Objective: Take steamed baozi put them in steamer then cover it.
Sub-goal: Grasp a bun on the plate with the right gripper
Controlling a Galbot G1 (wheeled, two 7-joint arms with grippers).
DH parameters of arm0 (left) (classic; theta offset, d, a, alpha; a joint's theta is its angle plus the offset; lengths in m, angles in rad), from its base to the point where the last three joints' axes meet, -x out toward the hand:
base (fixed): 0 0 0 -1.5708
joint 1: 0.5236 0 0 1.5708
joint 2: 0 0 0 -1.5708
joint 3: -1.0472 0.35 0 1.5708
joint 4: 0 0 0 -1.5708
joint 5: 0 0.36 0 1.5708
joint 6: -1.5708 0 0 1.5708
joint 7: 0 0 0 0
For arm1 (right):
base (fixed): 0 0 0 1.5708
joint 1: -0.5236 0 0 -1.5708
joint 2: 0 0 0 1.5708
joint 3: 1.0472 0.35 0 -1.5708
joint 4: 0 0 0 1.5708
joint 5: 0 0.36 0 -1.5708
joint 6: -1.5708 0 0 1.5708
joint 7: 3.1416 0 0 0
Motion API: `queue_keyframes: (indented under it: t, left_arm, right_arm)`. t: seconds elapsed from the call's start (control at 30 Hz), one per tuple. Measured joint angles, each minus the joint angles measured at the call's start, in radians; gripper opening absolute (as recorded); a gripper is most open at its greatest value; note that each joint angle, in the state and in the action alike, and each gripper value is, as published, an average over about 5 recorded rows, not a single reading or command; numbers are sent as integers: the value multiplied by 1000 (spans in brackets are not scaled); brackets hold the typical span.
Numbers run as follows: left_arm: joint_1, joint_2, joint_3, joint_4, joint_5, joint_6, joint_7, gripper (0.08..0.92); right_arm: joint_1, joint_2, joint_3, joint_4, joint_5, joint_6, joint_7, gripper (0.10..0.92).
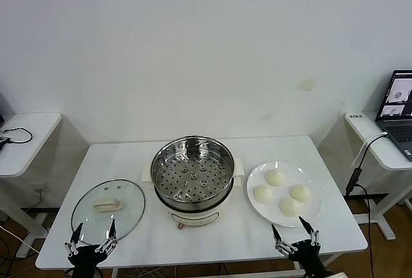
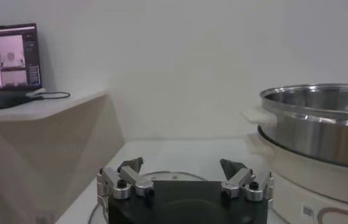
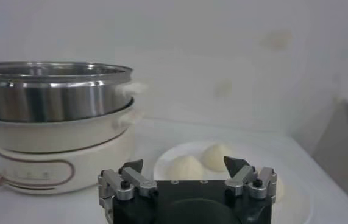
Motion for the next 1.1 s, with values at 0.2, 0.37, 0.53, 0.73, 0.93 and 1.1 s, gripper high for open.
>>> queue_keyframes:
  t: [0.2, 0.37, 0.53, 0.73, 0.93, 1.1]
  left_arm:
    - [-13, 9, -5, -13, 28, 17, 13, 823]
    - [-34, 16, -13, -16, 77, 28, 28, 823]
    - [-44, 12, -12, -25, 131, 29, 38, 823]
    - [-61, 6, -9, -25, 187, 23, 44, 823]
    - [-79, 9, -4, -13, 232, 17, 50, 823]
    - [-96, 17, -3, -1, 258, 13, 51, 823]
  right_arm:
    - [51, -42, 36, -16, -124, -12, 38, 823]
    - [134, -121, 57, -45, -262, -45, 42, 823]
    - [251, -230, 51, -97, -377, -89, -3, 823]
    - [440, -384, -24, -195, -441, -138, -132, 823]
    - [681, -541, -188, -302, -425, -193, -301, 823]
    - [888, -644, -368, -391, -382, -224, -461, 823]
